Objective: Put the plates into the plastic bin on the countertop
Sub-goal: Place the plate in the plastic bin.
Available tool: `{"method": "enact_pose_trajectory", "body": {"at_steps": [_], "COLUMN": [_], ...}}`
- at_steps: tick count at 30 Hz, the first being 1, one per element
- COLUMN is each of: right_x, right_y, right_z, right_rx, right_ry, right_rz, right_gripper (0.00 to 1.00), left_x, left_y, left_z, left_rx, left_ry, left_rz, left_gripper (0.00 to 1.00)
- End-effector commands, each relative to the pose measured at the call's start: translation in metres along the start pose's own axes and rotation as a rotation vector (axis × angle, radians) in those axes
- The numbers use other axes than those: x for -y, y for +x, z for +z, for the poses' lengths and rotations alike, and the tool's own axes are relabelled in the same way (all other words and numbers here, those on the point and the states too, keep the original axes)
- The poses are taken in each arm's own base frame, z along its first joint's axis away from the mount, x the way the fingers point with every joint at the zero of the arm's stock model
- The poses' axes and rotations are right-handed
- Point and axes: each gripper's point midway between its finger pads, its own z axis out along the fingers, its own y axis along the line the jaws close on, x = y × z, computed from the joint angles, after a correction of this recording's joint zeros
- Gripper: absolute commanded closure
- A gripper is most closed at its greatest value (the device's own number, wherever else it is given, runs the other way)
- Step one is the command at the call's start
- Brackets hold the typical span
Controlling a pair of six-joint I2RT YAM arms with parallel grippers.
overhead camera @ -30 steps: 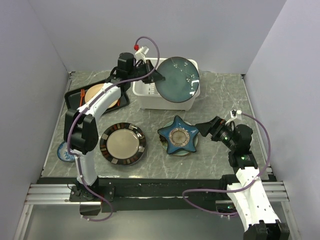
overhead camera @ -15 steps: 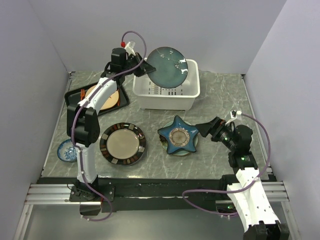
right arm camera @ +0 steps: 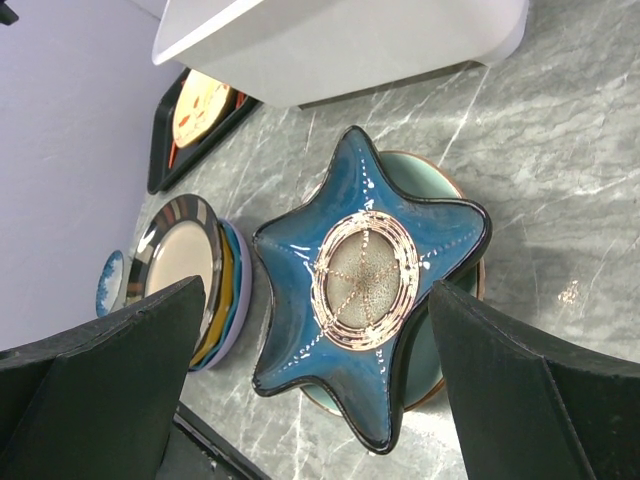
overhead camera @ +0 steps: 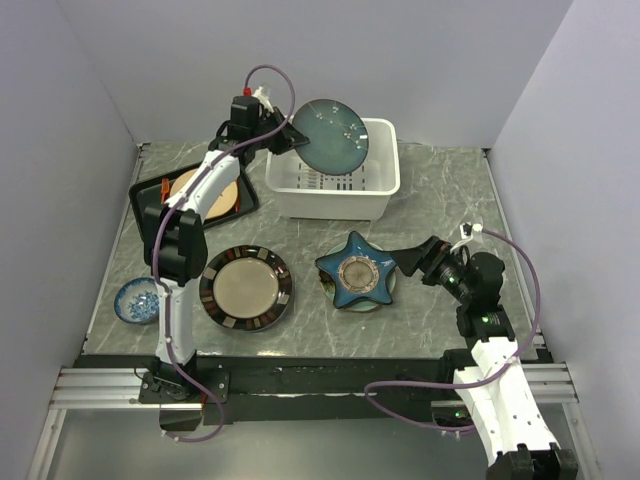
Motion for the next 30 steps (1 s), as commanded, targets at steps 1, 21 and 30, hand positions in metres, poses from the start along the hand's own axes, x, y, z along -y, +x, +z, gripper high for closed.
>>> {"method": "enact_pose_trajectory", "body": {"at_steps": [1, 21, 30], "right_x": [-0.002, 0.002, 0.005], "right_y": [0.000, 0.003, 0.007], "right_z": [0.001, 0.005, 0.006], "right_rx": [0.004, -0.003, -0.015], "right_ry": [-0.024, -0.017, -0.017], "right_rz": [-0.004, 0.007, 0.017], "right_gripper": [0.00, 0.00, 0.00], "left_x": [0.071, 0.041, 0.024], "left_y": [-0.049, -0.010, 0.007], "left_z": [-0.014, 0.024, 0.034], "left_rx": [0.138, 0.031, -0.024], "left_ry": [0.177, 0.070, 0.051], "left_rz": [0.127, 0.227, 0.209], "left_gripper": [0.99, 0.99, 0.99]}}
